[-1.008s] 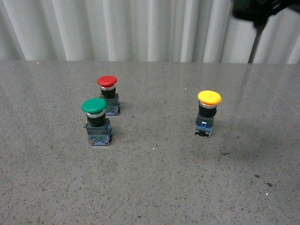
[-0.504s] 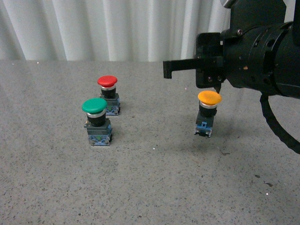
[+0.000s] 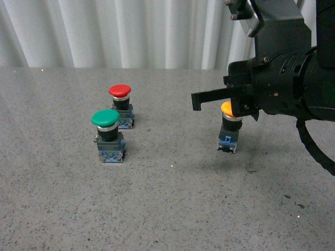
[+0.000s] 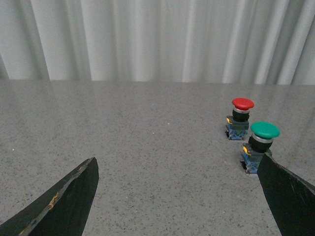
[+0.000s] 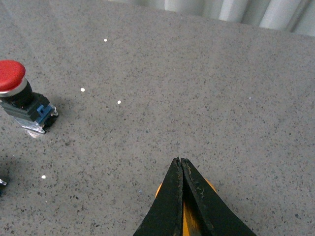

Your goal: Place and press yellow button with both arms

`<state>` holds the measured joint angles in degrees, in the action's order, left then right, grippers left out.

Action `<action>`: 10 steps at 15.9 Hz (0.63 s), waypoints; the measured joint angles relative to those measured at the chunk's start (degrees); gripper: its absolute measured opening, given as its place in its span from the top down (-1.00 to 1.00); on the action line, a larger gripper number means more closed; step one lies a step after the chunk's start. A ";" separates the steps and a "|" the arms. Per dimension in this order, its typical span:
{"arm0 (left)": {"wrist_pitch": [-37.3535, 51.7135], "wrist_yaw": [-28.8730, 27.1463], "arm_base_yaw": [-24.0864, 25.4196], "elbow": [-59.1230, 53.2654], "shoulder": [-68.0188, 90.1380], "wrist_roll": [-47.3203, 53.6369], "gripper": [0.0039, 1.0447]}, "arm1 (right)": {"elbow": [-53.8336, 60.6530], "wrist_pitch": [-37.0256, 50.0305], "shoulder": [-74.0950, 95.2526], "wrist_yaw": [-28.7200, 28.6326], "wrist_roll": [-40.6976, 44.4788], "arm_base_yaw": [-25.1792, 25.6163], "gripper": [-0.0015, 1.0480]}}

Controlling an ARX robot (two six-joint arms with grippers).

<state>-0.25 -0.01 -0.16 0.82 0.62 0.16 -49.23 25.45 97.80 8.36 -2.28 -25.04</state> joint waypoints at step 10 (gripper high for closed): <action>0.00 0.00 0.00 0.00 0.00 0.00 -0.88 | 0.24 -0.42 1.84 -0.72 0.22 -0.07 0.97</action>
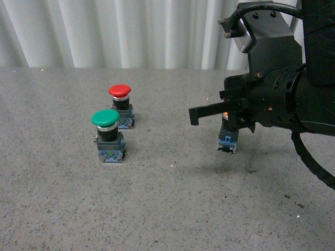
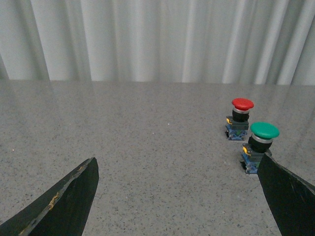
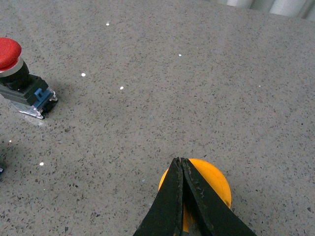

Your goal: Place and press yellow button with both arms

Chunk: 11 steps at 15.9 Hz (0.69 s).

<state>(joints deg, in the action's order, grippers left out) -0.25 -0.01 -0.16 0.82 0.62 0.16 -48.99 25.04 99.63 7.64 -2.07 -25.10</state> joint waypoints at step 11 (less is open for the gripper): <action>0.00 0.00 0.00 0.00 0.00 0.00 -0.88 | 0.66 0.96 1.51 -0.22 0.00 1.11 0.97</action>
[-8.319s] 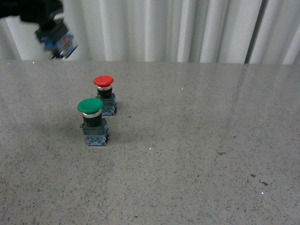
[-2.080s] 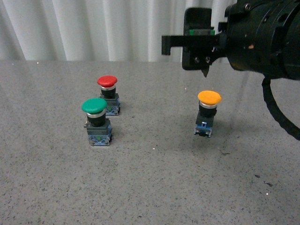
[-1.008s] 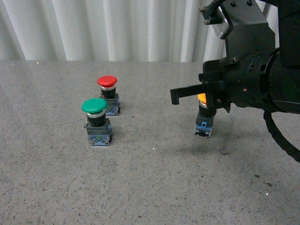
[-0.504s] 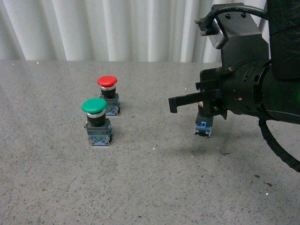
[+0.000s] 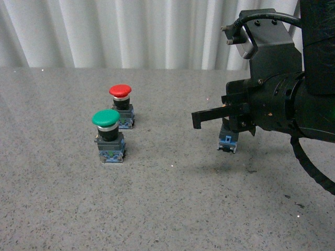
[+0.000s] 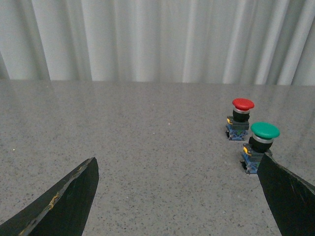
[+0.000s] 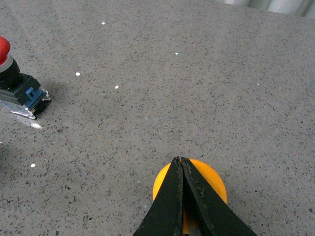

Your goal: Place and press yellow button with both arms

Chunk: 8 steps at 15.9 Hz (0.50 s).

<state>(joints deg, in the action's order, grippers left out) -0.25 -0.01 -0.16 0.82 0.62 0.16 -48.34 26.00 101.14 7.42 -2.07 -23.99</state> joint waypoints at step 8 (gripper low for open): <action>0.02 0.00 0.00 0.00 0.00 0.00 -0.88 | 0.26 -2.01 -10.49 1.51 0.13 -1.62 0.97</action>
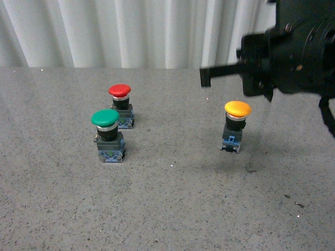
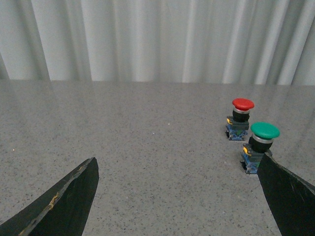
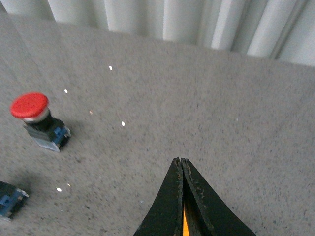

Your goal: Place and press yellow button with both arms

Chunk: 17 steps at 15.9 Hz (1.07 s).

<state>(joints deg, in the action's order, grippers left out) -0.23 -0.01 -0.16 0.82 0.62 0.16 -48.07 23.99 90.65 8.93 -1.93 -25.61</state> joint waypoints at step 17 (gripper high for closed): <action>0.00 0.00 0.00 0.00 0.00 0.00 -0.88 | 41.33 -8.04 -67.84 -0.92 1.46 17.84 0.97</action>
<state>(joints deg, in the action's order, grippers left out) -0.23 -0.01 -0.16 0.82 0.62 0.16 -6.74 15.94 22.81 8.01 -0.47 -7.77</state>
